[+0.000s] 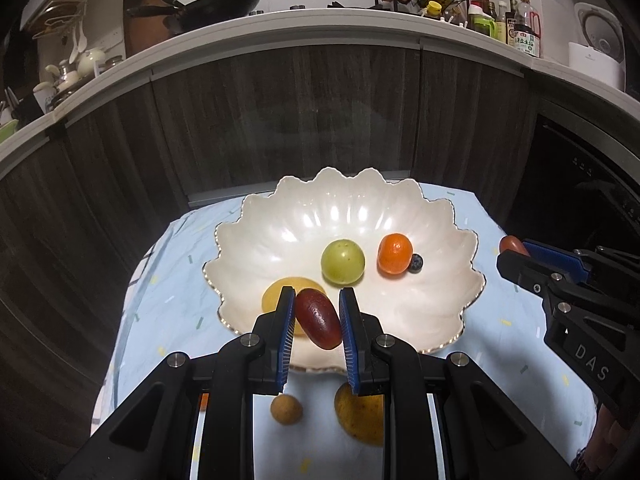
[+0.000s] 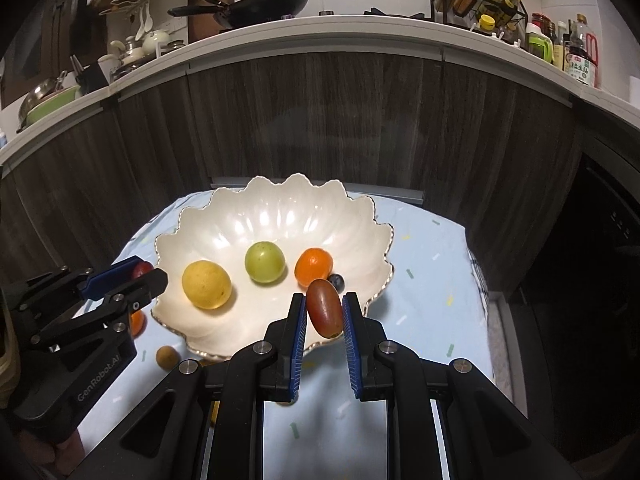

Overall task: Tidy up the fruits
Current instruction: 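Carry both dark red grapes over the white bowl with both tools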

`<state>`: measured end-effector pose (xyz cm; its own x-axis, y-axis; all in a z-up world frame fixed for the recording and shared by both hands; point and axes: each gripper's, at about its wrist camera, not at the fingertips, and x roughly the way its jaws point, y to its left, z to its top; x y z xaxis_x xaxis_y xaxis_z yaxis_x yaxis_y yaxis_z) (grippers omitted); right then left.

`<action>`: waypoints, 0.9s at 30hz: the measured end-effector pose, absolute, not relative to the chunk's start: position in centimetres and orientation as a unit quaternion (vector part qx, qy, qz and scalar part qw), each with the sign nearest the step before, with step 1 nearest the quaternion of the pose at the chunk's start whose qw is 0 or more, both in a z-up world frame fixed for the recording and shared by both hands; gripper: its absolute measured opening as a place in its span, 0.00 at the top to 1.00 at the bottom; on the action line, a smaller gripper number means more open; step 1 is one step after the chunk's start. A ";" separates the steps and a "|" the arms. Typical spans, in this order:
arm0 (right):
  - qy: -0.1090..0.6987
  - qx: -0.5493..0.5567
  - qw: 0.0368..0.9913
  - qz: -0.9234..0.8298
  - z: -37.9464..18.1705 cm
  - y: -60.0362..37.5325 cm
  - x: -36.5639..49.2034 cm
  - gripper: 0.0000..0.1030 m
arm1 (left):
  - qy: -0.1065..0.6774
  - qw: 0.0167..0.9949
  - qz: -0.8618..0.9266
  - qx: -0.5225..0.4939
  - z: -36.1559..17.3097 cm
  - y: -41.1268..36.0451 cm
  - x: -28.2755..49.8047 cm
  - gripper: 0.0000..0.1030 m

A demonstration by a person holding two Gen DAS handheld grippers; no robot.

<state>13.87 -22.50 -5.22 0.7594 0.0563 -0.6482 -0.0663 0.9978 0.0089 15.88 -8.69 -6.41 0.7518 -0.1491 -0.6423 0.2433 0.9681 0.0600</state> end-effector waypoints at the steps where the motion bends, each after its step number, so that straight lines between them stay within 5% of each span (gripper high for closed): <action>1: 0.346 -0.006 0.938 0.033 -5.2 -22.5 14.1 0.81 | 0.337 0.933 -0.105 0.069 -6.4 -8.7 16.1 0.78; 27: 0.383 0.008 0.922 0.048 -8.2 -22.6 19.4 0.81 | 0.379 0.914 -0.131 0.058 -9.7 -10.3 20.9 0.78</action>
